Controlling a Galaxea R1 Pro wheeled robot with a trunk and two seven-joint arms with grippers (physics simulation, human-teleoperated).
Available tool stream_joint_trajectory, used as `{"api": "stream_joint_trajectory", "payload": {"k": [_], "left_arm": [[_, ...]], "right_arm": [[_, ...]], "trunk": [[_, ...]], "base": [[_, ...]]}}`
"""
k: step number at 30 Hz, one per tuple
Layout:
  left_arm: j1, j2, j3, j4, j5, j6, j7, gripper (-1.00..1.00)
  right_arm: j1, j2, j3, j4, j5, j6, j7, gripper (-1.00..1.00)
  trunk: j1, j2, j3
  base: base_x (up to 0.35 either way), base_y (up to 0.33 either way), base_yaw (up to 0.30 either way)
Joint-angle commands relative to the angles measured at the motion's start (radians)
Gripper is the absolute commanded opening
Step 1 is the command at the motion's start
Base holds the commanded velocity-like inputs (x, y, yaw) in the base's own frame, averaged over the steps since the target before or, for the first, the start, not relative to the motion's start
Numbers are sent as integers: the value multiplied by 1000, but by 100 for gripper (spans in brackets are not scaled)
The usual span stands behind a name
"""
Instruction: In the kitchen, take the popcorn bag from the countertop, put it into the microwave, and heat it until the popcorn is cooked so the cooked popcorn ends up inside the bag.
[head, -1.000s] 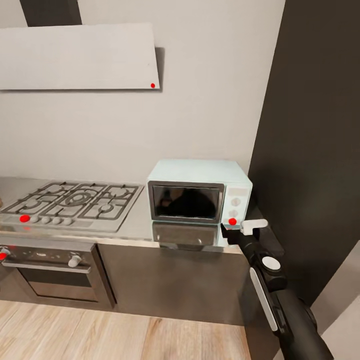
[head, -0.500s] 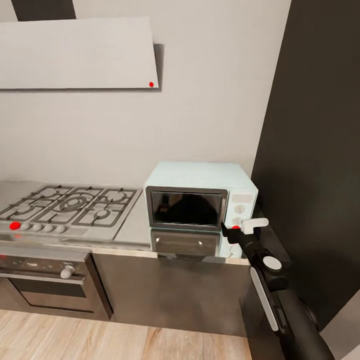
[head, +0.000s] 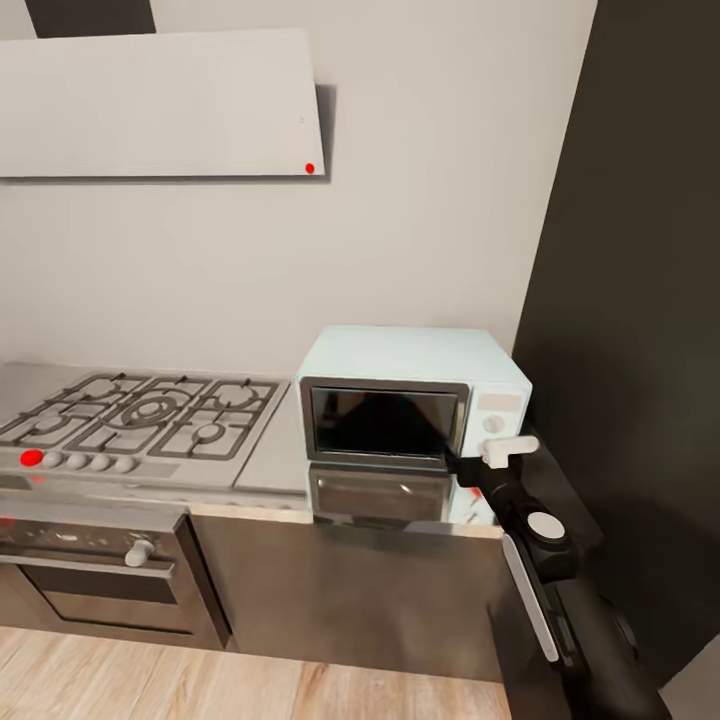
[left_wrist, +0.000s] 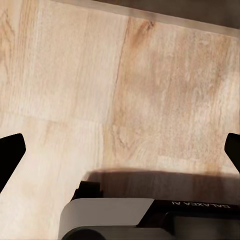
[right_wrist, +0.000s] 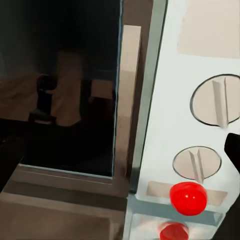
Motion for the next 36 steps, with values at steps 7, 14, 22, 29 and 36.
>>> {"api": "stream_joint_trajectory", "payload": {"k": [7, 14, 22, 29, 36], "left_arm": [[-1, -1, 6, 1, -1, -4, -1, 100], [-9, -4, 6, -7, 3, -16, -2, 100], [-2, -7, 5, 9, 4, -29, -1, 100], [-2, -7, 7, 11, 7, -29, 0, 100], [6, -7, 7, 11, 7, -31, 0, 100]], "right_arm": [[-1, 0, 1, -1, 4, 6, -3, 100], [-12, -2, 9, 2, 5, 13, -3, 100], [-13, 0, -4, 16, 9, 14, -7, 100], [-14, 0, -7, 17, 9, 18, -8, 100], [-14, 1, -7, 17, 7, 20, -8, 100]], "trunk": [[0, -1, -1], [0, -1, -1], [0, -1, -1], [0, -1, -1], [0, -1, -1]], "base": [[174, 5, 0], [28, 0, 0], [0, 0, 0], [132, 0, 0], [9, 0, 0]]}}
